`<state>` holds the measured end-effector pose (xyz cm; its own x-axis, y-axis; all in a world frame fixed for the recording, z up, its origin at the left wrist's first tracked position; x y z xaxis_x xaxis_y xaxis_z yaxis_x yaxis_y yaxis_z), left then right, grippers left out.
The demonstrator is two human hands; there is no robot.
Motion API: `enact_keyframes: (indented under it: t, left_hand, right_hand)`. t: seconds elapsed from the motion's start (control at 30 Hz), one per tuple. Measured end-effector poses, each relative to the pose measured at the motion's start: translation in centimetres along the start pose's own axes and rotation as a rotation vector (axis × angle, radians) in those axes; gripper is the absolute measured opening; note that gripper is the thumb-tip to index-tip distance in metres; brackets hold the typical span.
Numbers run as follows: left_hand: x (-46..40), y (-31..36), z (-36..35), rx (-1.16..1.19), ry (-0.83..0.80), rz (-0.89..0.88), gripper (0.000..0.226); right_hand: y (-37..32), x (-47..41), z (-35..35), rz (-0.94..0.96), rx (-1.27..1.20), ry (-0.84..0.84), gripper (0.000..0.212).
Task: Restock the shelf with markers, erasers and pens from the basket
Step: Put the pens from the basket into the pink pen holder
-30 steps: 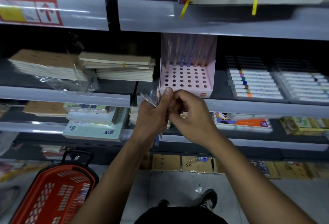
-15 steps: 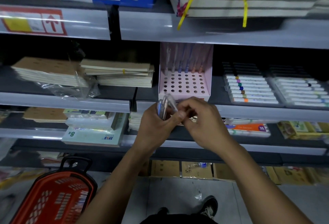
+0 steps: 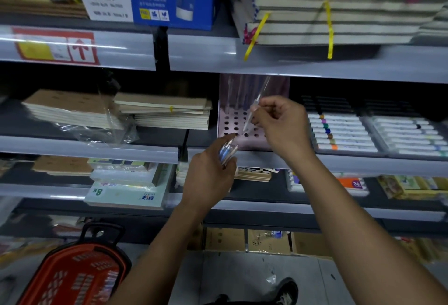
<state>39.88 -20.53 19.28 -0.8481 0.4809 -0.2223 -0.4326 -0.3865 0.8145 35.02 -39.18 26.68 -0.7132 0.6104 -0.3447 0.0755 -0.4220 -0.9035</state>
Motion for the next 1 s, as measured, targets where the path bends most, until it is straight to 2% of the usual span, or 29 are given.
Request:
enact_keyframes:
  t: [0.1, 0.2, 0.33, 0.6, 0.77, 0.83, 0.9, 1.0]
  left_hand:
    - [0.2, 0.1, 0.0, 0.0, -0.006, 0.005, 0.056]
    - [0.3, 0.0, 0.0, 0.004, -0.016, 0.001, 0.057]
    - [0.3, -0.1, -0.1, 0.014, -0.007, -0.02, 0.059]
    - [0.2, -0.4, -0.5, 0.032, -0.01, -0.029, 0.063]
    - [0.2, -0.8, -0.6, 0.03, -0.016, -0.011, 0.064]
    - [0.3, -0.8, -0.7, 0.034, -0.022, 0.001, 0.065]
    - [0.3, -1.0, -0.9, 0.059, -0.033, 0.014, 0.064]
    - [0.2, -1.4, -1.1, 0.139, -0.037, 0.038, 0.056]
  right_hand:
    - [0.1, -1.4, -0.6, 0.013, 0.099, 0.029, 0.015]
    - [0.1, -2.3, -1.2, 0.032, 0.223, 0.059, 0.034]
    - [0.3, -3.2, -1.8, 0.022, 0.242, 0.102, 0.046]
    - [-0.1, -4.0, -3.3, 0.06, 0.427, 0.057, 0.04]
    - [0.6, -4.0, -4.0, 0.039, 0.494, 0.004, 0.025]
    - [0.7, -4.0, -4.2, 0.035, 0.535, -0.011, 0.026]
    - [0.9, -3.7, -4.3, 0.029, 0.555, -0.027, 0.028]
    - [1.1, -3.5, -4.5, 0.021, 0.538, -0.039, 0.021]
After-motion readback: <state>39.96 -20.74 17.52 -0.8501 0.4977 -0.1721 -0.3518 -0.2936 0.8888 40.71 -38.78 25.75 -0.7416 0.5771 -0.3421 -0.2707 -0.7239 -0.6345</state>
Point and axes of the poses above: each hand's wrist, its own x-axis away from the middle knuckle, its own z-axis out of the back of the hand, y = z × x, the point moved 8 cm from there along -x, towards the middle knuckle, and after that the axes turned 2 degrees about z, right-handed, at the moved point
